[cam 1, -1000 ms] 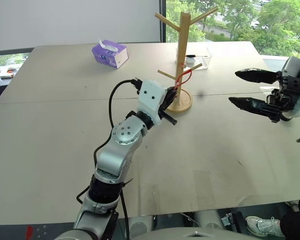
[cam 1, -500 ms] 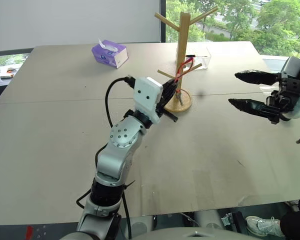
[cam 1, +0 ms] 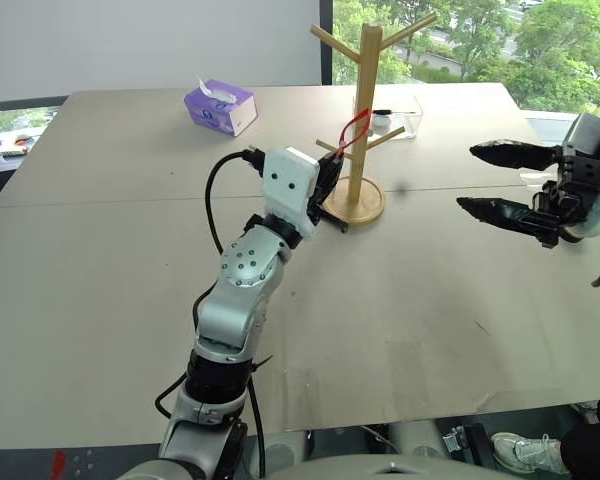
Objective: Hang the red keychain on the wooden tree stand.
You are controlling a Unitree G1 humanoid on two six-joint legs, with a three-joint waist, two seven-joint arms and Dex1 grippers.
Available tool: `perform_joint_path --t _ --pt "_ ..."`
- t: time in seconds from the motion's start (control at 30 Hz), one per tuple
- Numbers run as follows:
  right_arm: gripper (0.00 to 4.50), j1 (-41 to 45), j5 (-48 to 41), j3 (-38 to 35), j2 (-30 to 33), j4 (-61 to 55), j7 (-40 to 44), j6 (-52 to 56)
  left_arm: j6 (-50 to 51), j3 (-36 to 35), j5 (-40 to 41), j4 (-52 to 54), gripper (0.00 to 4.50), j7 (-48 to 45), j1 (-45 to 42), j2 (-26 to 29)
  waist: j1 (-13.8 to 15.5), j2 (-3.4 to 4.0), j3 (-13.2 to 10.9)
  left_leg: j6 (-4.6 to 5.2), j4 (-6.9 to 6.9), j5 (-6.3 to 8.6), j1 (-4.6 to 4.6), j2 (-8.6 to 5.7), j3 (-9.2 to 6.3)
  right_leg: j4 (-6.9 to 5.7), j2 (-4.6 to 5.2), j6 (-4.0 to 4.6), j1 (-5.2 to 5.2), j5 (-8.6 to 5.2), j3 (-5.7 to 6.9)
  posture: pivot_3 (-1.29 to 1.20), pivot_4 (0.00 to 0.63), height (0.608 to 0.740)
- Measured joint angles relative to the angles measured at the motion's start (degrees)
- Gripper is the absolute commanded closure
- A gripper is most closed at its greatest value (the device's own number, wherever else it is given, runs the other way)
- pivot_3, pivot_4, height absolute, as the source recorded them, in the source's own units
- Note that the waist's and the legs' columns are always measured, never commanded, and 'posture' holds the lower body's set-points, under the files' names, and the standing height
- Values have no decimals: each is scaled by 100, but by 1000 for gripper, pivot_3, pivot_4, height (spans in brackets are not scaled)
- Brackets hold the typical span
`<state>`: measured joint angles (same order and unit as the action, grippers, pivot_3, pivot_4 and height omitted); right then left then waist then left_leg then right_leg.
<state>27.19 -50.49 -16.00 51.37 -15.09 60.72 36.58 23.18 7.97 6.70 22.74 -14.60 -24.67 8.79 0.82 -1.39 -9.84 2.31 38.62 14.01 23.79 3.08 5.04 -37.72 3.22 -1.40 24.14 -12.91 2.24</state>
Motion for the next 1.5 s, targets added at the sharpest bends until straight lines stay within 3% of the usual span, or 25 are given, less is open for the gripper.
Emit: perform_joint_path --t 0.57,1.0,1.1,1.33,1.5 --pt "0 -1 0 0 0 -6 -50 0 74 174 -316 -354 4434 -2 -155 -4 0 0 0 0 0 0 1 0 -1 0 0 0 0 0 1 0 150 740" --pt "0 -17 0 0 0 -22 -113 0 134 148 -540 -811 4434 241 -616 -305 0 -1 0 0 0 0 1 0 -1 0 0 0 0 0 1 0 150 740" --pt "0 -31 0 0 0 -22 -116 0 136 104 -535 -813 3620 244 -641 -336 0 -1 0 0 0 0 1 0 -1 1 0 0 0 0 1 0 150 740" --pt "0 -35 40 0 -10 -21 -122 -35 135 98 -543 -813 252 241 -641 -353 0 -1 0 0 0 0 1 0 -1 1 0 0 0 0 1 0 150 740" --pt "0 -41 318 13 -348 134 -470 -193 68 15 -538 -817 113 364 -467 -424 -8 0 0 0 0 0 0 0 0 1 0 0 0 0 0 0 150 740"
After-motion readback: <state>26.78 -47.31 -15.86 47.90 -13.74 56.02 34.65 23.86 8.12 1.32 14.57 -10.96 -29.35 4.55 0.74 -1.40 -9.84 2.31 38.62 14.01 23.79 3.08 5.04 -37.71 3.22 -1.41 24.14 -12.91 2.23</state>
